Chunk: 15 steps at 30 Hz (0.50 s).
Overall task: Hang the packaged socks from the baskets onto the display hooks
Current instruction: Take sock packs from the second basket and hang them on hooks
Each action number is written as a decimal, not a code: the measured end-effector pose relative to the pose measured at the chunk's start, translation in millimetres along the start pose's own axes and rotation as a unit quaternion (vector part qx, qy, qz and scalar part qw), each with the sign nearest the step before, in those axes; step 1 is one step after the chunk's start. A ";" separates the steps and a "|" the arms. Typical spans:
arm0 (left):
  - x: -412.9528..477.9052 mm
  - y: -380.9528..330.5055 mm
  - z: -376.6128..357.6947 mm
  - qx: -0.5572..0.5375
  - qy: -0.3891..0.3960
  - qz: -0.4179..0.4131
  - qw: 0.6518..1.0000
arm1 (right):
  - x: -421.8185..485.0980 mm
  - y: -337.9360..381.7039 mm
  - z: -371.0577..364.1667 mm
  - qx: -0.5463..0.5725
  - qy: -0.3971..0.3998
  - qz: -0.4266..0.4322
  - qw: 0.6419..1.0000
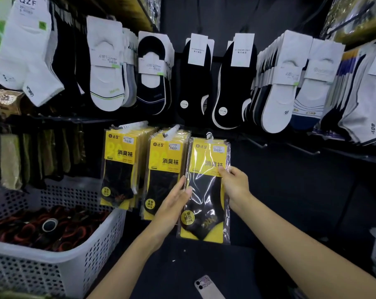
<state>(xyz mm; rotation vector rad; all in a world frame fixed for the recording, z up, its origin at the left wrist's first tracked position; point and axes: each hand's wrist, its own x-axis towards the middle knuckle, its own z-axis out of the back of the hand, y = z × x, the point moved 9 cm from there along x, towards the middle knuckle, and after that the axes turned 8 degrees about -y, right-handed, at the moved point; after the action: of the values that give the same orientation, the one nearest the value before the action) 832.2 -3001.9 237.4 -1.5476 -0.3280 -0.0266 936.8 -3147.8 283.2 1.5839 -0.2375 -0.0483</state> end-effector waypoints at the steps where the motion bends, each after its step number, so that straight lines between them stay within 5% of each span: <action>1: 2.9 5.2 1.8 0.003 -0.007 0.004 1.000 | 3.5 -3.5 -0.5 0.003 -0.002 -0.009 1.000; 10: -4.8 66.1 1.2 0.052 -0.034 0.083 0.995 | -17.3 -73.7 35.4 -0.047 0.015 -0.045 0.998; 15: -54.6 128.9 -1.0 0.111 -0.013 0.183 0.977 | -91.1 -166.8 83.3 -0.138 0.132 -0.107 0.976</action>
<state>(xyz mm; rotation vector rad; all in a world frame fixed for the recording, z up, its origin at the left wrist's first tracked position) 808.8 -3009.1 99.6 -1.3657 -0.0592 0.3107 853.1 -3211.6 104.4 1.3164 0.1453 -0.0355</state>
